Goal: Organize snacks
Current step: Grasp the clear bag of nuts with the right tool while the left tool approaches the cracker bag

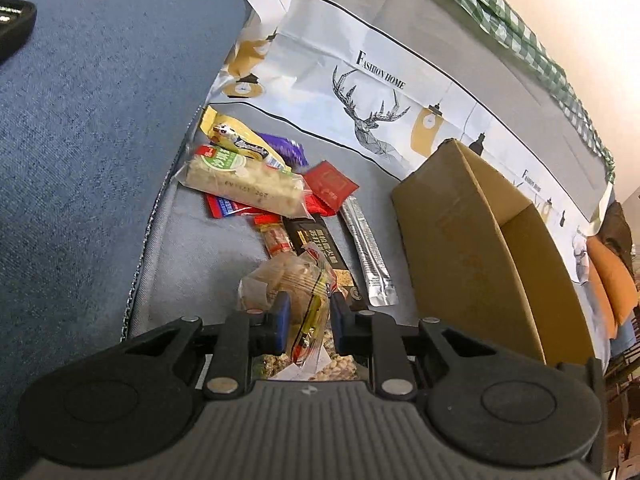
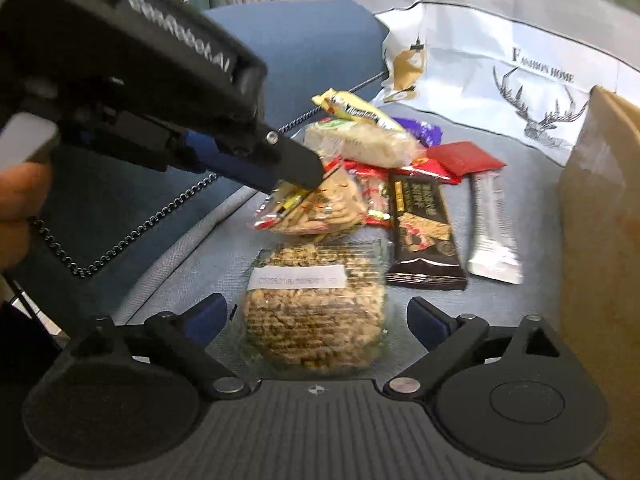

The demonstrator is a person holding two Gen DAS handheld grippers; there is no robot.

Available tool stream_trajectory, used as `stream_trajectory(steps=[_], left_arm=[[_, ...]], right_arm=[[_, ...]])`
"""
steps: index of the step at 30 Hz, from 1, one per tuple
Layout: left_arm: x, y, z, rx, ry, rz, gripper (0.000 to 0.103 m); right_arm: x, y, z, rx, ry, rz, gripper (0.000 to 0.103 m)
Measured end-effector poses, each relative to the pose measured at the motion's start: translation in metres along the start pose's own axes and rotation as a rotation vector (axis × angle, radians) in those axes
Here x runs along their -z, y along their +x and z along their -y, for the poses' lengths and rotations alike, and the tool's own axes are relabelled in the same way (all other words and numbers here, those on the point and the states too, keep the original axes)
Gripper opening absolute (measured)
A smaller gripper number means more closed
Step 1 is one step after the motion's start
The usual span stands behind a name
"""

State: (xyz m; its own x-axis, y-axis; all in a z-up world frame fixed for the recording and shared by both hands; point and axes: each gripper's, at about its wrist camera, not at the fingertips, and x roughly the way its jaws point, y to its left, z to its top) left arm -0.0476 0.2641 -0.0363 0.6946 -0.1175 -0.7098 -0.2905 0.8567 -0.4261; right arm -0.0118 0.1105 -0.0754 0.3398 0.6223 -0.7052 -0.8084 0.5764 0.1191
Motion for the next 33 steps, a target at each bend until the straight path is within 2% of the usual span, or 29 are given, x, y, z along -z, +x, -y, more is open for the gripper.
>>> stream_trajectory(steps=[2, 6, 12, 14, 15, 16, 18, 19, 22, 25, 28, 29, 30, 31, 33], left_arm=[[0.000, 0.001, 0.000, 0.004, 0.008, -0.004, 0.023], [0.000, 0.000, 0.002, 0.008, 0.021, 0.002, 0.023], [0.002, -0.006, 0.004, 0.041, 0.019, 0.025, 0.020], [0.003, -0.010, 0.003, 0.080, 0.013, 0.041, 0.017], [0.003, -0.012, 0.004, 0.104, 0.011, 0.043, 0.010], [0.003, -0.011, 0.004, 0.135, 0.009, 0.034, 0.006], [0.003, -0.006, 0.004, 0.183, 0.004, -0.016, 0.006], [0.003, -0.001, 0.004, 0.180, 0.002, -0.042, 0.006], [0.002, 0.011, 0.002, 0.078, -0.003, -0.099, 0.006], [0.001, 0.014, 0.006, 0.039, 0.015, -0.093, 0.008], [0.000, 0.017, 0.008, 0.005, 0.007, -0.083, 0.029], [0.000, 0.018, 0.006, 0.001, 0.009, -0.087, 0.042], [-0.001, 0.021, 0.009, -0.003, 0.017, -0.096, 0.051], [0.000, 0.023, 0.010, -0.008, 0.028, -0.103, 0.056], [-0.001, 0.031, 0.014, -0.038, 0.052, -0.131, 0.085]], right_arm=[[0.000, 0.006, -0.003, 0.019, -0.024, -0.011, 0.096], [0.002, 0.004, -0.003, 0.037, -0.053, -0.017, 0.082], [0.006, -0.025, -0.003, 0.071, -0.100, -0.005, 0.082], [0.009, -0.039, -0.004, 0.084, -0.118, -0.003, 0.082], [0.010, -0.045, -0.004, 0.088, -0.117, -0.006, 0.082], [0.013, -0.052, -0.004, 0.090, -0.109, -0.011, 0.082], [0.016, -0.063, -0.002, 0.087, -0.068, -0.023, 0.082], [0.018, -0.067, -0.003, 0.082, -0.048, -0.027, 0.082], [0.024, -0.068, -0.001, 0.077, -0.022, -0.046, 0.082], [0.029, -0.056, 0.000, 0.094, -0.021, -0.092, 0.082], [0.032, -0.048, 0.004, 0.077, 0.017, -0.119, 0.083], [0.032, -0.047, 0.005, 0.068, 0.027, -0.122, 0.083], [0.032, -0.045, 0.005, 0.065, 0.031, -0.122, 0.084], [0.033, -0.044, 0.004, 0.064, 0.032, -0.121, 0.085], [0.033, -0.043, 0.005, 0.055, 0.038, -0.121, 0.086]])
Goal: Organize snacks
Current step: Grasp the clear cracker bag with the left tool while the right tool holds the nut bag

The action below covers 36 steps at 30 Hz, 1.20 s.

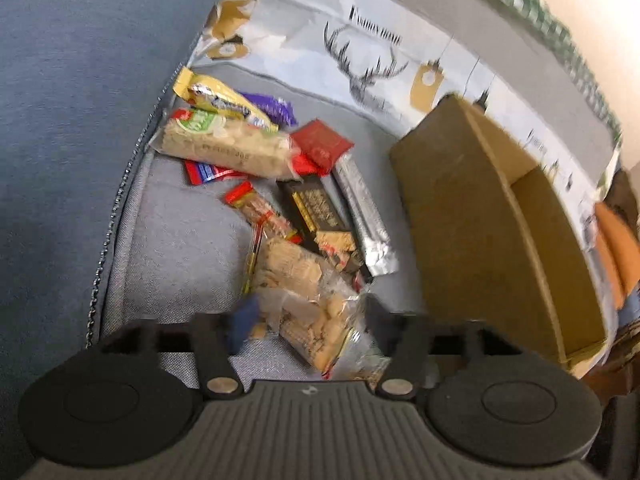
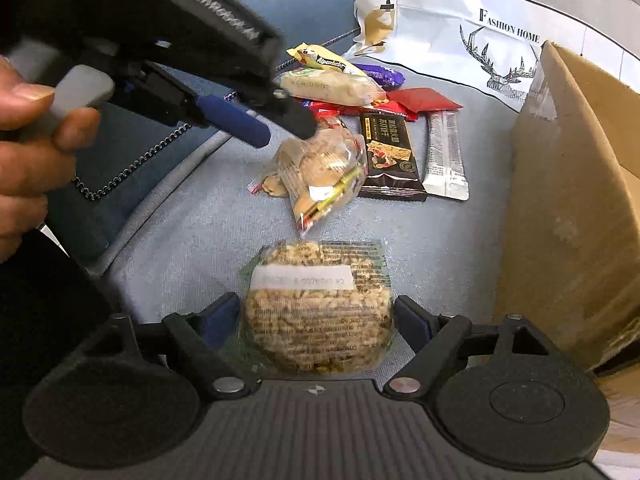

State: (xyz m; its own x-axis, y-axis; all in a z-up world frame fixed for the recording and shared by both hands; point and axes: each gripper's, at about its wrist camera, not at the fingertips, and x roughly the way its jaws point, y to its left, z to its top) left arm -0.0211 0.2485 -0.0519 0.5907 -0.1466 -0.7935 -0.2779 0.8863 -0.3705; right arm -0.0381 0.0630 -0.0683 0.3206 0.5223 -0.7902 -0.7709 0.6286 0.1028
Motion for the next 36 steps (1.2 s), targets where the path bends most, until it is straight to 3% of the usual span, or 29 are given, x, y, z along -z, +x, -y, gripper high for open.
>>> stream_trajectory(steps=[8, 14, 20, 26, 36], left_arm=[[-0.006, 0.029, 0.009, -0.033, 0.022, -0.058, 0.093], [-0.005, 0.045, 0.019, -0.079, 0.083, -0.082, 0.093], [-0.005, 0.046, 0.018, -0.080, 0.075, -0.080, 0.093], [-0.004, 0.045, 0.020, -0.089, 0.079, -0.078, 0.081], [-0.001, 0.035, 0.023, -0.084, 0.117, -0.033, 0.073]], right_arm=[[-0.001, 0.006, 0.005, -0.023, 0.012, 0.001, 0.088], [-0.003, 0.012, 0.008, -0.027, 0.015, -0.002, 0.089], [-0.001, 0.015, 0.006, -0.023, 0.008, -0.006, 0.090], [-0.001, 0.013, 0.004, -0.013, 0.005, -0.002, 0.089], [-0.002, 0.007, 0.000, 0.012, -0.004, 0.021, 0.084]])
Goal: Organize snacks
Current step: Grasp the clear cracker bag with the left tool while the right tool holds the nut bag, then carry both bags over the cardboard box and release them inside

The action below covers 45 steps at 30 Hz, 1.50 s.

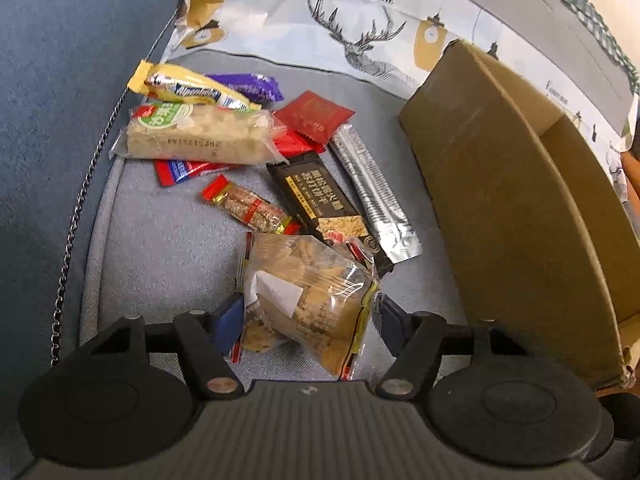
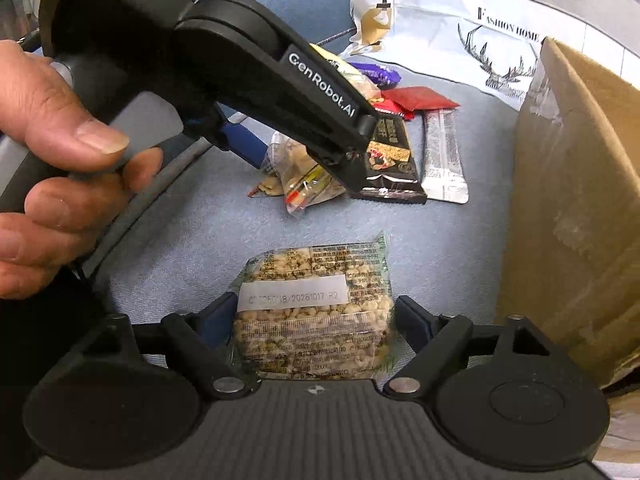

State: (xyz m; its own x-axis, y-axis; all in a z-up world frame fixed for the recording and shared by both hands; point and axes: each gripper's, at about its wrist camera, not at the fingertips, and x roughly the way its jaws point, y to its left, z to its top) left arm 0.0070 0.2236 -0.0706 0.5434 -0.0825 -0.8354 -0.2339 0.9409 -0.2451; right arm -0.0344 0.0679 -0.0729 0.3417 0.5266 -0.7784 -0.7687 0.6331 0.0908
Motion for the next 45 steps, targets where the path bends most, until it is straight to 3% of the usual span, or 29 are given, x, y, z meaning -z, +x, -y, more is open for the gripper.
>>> stream_trajectory(steps=[16, 26, 35, 42, 45], left_arm=[[0.011, -0.052, 0.003, 0.081, -0.007, 0.190, 0.072], [0.020, -0.078, -0.003, 0.125, -0.039, 0.292, 0.072], [0.017, -0.075, -0.006, 0.148, -0.050, 0.281, 0.072], [0.016, -0.066, -0.003, 0.181, -0.026, 0.245, 0.072], [0.016, -0.063, 0.002, 0.180, -0.009, 0.236, 0.072]], right_arm=[[-0.002, -0.033, 0.001, 0.018, 0.002, 0.127, 0.084], [-0.004, -0.062, 0.000, -0.013, -0.028, 0.239, 0.084], [-0.011, -0.099, 0.011, -0.033, -0.047, 0.337, 0.084], [-0.027, -0.136, 0.050, 0.014, -0.105, 0.417, 0.084], [-0.027, -0.143, 0.080, 0.045, -0.046, 0.458, 0.084]])
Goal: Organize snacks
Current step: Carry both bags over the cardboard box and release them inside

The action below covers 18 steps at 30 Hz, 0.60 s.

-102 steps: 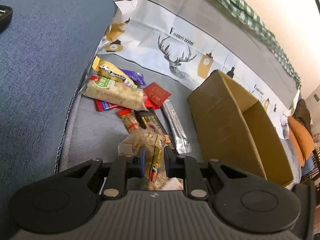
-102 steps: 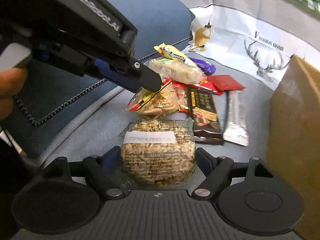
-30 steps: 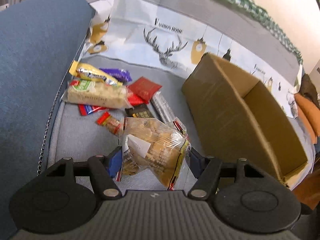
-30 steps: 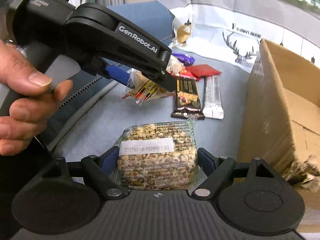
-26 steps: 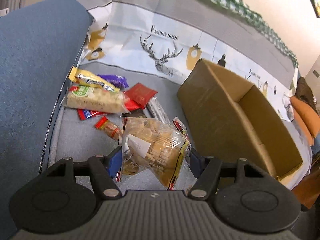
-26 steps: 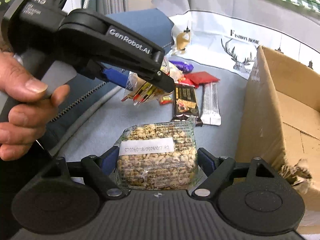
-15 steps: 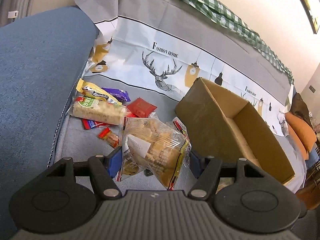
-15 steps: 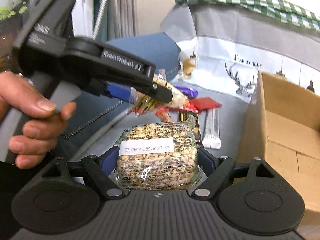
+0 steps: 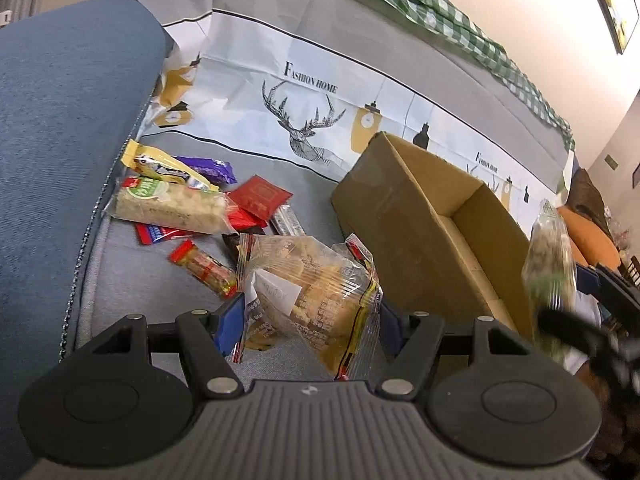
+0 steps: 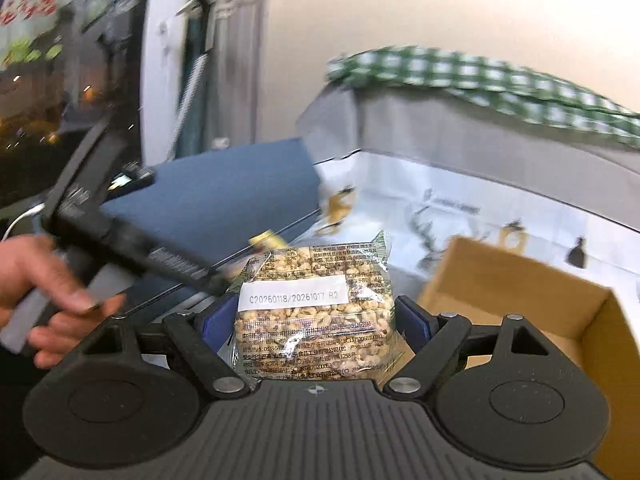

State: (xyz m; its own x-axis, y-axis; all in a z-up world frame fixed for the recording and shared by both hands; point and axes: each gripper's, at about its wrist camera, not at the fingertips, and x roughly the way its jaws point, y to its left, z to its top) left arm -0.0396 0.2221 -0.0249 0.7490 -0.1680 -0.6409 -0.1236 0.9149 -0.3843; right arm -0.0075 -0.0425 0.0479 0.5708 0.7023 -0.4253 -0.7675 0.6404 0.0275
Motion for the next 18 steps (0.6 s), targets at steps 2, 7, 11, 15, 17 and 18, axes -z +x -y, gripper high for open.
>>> stream_trajectory(steps=[2, 7, 11, 15, 17, 18], left_arm=[[0.000, 0.002, 0.003, -0.002, 0.013, -0.006, 0.072], [0.000, 0.009, 0.006, -0.009, 0.028, -0.015, 0.072], [-0.001, 0.013, 0.010, -0.009, 0.032, -0.011, 0.072], [-0.001, 0.016, 0.016, -0.013, 0.047, -0.010, 0.072], [0.000, 0.017, 0.019, -0.019, 0.060, -0.015, 0.072], [0.000, 0.018, 0.020, -0.022, 0.066, -0.017, 0.072]], right_arm=[[0.010, -0.006, 0.020, 0.037, 0.083, 0.021, 0.084], [0.025, -0.014, 0.044, 0.110, 0.113, 0.048, 0.084], [0.031, -0.019, 0.065, 0.119, 0.178, 0.055, 0.084], [0.035, -0.023, 0.088, 0.147, 0.257, 0.073, 0.084], [0.036, -0.023, 0.098, 0.161, 0.280, 0.085, 0.084], [0.037, -0.023, 0.104, 0.167, 0.290, 0.092, 0.084]])
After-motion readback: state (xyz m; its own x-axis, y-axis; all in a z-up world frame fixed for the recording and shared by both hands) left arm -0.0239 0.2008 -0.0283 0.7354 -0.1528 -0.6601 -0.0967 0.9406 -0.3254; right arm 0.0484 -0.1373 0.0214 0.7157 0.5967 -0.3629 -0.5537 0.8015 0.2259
